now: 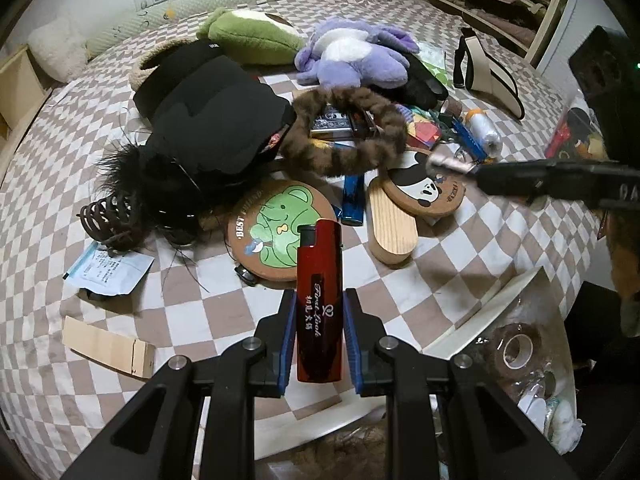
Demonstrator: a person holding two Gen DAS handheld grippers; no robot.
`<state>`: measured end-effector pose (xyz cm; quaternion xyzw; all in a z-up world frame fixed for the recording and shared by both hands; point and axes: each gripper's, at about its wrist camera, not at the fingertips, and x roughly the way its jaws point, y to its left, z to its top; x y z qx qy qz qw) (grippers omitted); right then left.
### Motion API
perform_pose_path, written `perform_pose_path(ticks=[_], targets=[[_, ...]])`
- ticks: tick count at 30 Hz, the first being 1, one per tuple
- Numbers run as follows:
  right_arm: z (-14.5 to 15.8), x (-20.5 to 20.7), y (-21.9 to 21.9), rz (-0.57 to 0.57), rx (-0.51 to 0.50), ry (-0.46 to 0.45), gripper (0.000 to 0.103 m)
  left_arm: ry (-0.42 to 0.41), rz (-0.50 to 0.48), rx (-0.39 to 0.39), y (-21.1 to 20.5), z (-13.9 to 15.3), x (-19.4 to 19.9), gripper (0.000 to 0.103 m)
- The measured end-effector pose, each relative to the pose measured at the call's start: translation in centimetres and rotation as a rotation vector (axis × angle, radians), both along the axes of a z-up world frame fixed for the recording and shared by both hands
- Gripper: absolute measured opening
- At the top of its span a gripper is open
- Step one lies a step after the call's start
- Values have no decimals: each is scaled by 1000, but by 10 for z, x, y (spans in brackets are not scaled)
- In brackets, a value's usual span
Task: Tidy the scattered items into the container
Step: 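Grasp the white cartoon-printed cylinder with the right tool, then carry the red lighter and cartoon-printed cylinder over the white box with both tools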
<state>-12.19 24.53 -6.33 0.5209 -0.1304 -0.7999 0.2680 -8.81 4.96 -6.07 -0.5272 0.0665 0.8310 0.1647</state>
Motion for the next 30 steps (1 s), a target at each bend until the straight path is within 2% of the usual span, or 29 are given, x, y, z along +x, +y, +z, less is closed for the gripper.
perform_pose_path(ticks=[9, 19, 30], targets=[[29, 11, 35, -69, -89, 56, 25, 76, -3, 23, -7, 27, 20, 22], [47, 45, 49, -80, -209, 80, 25, 161, -75, 54, -1, 57, 56, 22], [50, 79, 44, -66, -288, 84, 25, 169, -155, 74, 7, 64, 87, 22]])
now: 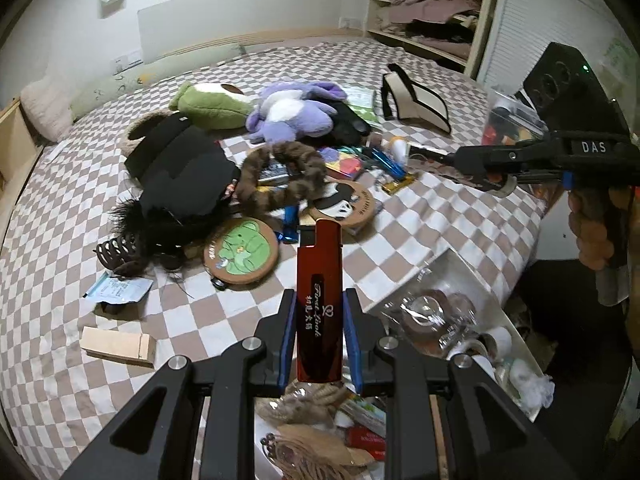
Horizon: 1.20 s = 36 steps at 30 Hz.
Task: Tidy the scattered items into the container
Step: 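Carry the red lighter and cartoon-printed cylinder over the white box with both tools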
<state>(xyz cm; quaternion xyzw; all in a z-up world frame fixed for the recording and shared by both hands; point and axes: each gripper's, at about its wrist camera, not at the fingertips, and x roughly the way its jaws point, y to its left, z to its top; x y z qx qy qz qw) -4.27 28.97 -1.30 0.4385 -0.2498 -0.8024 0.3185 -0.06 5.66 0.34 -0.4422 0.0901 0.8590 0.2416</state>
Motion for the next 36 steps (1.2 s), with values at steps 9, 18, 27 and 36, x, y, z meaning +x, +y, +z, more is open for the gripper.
perform_pose_path(ticks=[9, 18, 27, 36], targets=[[-16, 25, -16, 39, -28, -37, 25, -22, -53, -13, 1, -5, 25, 22], [-38, 48, -37, 95, -30, -98, 25, -109, -69, 13, 0, -28, 59, 22], [-58, 73, -54, 150, -20, -157, 25, -209, -68, 26, 5, -58, 83, 22], [-65, 91, -42, 111, -8, -170, 25, -260, -53, 6, 8, -79, 99, 22]])
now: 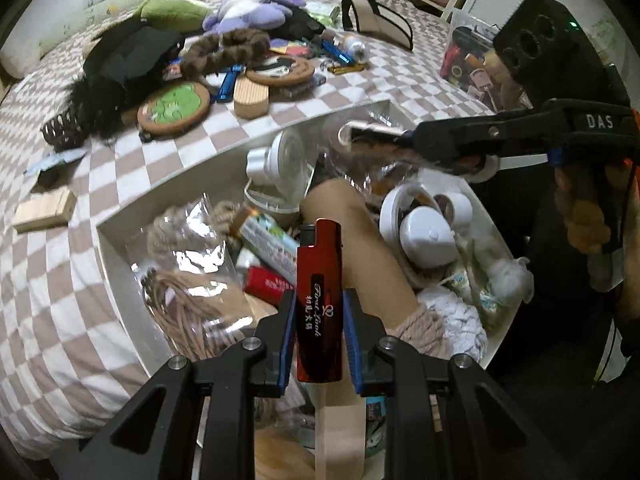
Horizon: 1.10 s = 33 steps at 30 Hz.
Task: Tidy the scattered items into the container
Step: 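Carry the red lighter and cartoon-printed cylinder over the white box with both tools, then open both tools to drop the lighter and cylinder into the box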
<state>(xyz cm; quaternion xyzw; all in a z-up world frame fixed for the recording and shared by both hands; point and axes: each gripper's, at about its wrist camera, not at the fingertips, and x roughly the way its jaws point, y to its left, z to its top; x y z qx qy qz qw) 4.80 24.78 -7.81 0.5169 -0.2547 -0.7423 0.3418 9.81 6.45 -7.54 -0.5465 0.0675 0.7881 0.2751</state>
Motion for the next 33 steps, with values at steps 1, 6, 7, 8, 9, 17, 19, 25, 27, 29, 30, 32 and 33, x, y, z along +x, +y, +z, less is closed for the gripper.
perform_pose_path(ticks=[1, 6, 7, 8, 9, 17, 19, 25, 27, 29, 30, 32, 33], targets=[[-2, 2, 3, -8, -2, -5, 25, -3, 2, -2, 0, -2, 1, 22], [-7, 15, 12, -35, 3, -4, 25, -10, 25, -2, -1, -7, 7, 22], [-7, 18, 14, -38, 4, -2, 25, -9, 30, -7, -2, -8, 8, 22], [-7, 21, 14, -40, 12, 3, 25, -9, 36, -11, -2, -9, 9, 22], [-7, 24, 14, -40, 28, 12, 25, -12, 41, -9, -3, -10, 10, 22], [-10, 39, 16, -49, 60, 25, 25, -25, 63, -15, -2, -18, 16, 22], [-11, 42, 17, -51, 66, 26, 25, -26, 68, -15, -2, -19, 17, 22], [-12, 47, 17, -57, 75, 36, 25, -31, 121, -13, -7, -20, 14, 23], [-13, 48, 18, -60, 73, 35, 26, -27, 130, -9, -8, -19, 14, 29], [-13, 48, 18, -61, 77, 36, 26, -18, 129, -3, -8, -16, 14, 36], [-13, 48, 18, -61, 78, 36, 26, -16, 128, -2, -8, -16, 15, 37], [-13, 48, 18, -61, 79, 33, 26, -11, 127, -6, -7, -15, 15, 37], [-13, 48, 19, -63, 79, 32, 25, -9, 127, -8, -6, -15, 15, 37]])
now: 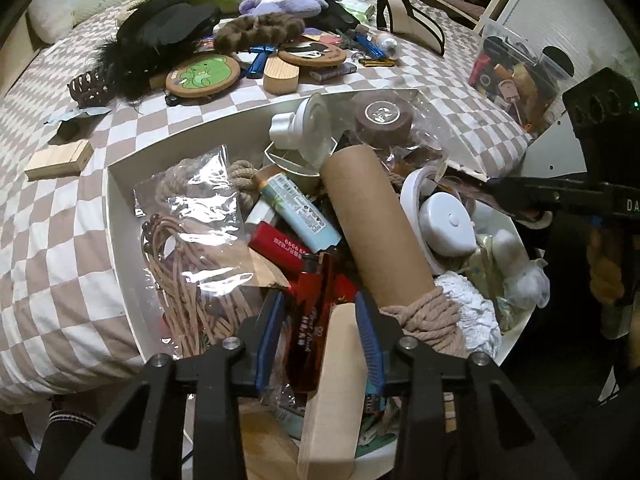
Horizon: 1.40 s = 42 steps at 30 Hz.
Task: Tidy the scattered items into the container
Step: 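Open both tools to drop the lighter and cylinder into the box, then withdraw both tools from the box back over the bed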
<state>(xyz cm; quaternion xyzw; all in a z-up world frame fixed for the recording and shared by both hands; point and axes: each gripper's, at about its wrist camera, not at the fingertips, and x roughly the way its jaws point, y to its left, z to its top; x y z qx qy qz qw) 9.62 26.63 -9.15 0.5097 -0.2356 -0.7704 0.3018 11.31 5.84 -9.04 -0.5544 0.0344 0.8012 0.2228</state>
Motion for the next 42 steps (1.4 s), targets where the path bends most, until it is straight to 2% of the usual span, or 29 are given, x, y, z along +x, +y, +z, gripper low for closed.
perform_pose_path(ticks=[14, 15, 16, 17, 22, 25, 27, 31, 32, 33, 34, 35, 37, 42], targets=[[4, 6, 0, 2, -23, 21, 26, 7, -9, -6, 4, 1, 1, 38], [3, 7, 0, 0, -22, 19, 26, 7, -8, -6, 3, 1, 1, 40], [3, 7, 0, -1, -21, 17, 26, 8, -7, -5, 3, 1, 1, 47], [3, 7, 0, -2, -21, 17, 26, 8, -7, -2, 3, 2, 2, 50], [2, 6, 2, -9, -24, 11, 26, 16, -7, -3, 4, 4, 2, 55], [1, 5, 2, -14, -24, 6, 26, 24, 0, -4, 3, 5, 2, 67], [1, 4, 1, -14, -19, 6, 26, 32, 8, -10, 3, 6, 1, 71], [-2, 3, 0, -24, -2, 0, 26, 39, 30, -14, 0, 7, 0, 88], [-3, 3, 1, -30, 4, -5, 37, 42, 34, -15, -1, 7, -1, 90], [-3, 3, 1, -36, 13, -12, 66, 44, 37, -17, -1, 7, -1, 91], [-3, 4, 2, -47, 26, -15, 78, 47, 40, -20, -2, 7, -1, 91], [-2, 5, 2, -58, 39, -5, 82, 49, 43, -21, -2, 7, -2, 91], [2, 6, 1, -53, 52, 22, 82, 50, 44, -22, -2, 7, -2, 92], [1, 5, 2, -61, 50, 13, 82, 58, 34, -21, -2, 8, -3, 92]])
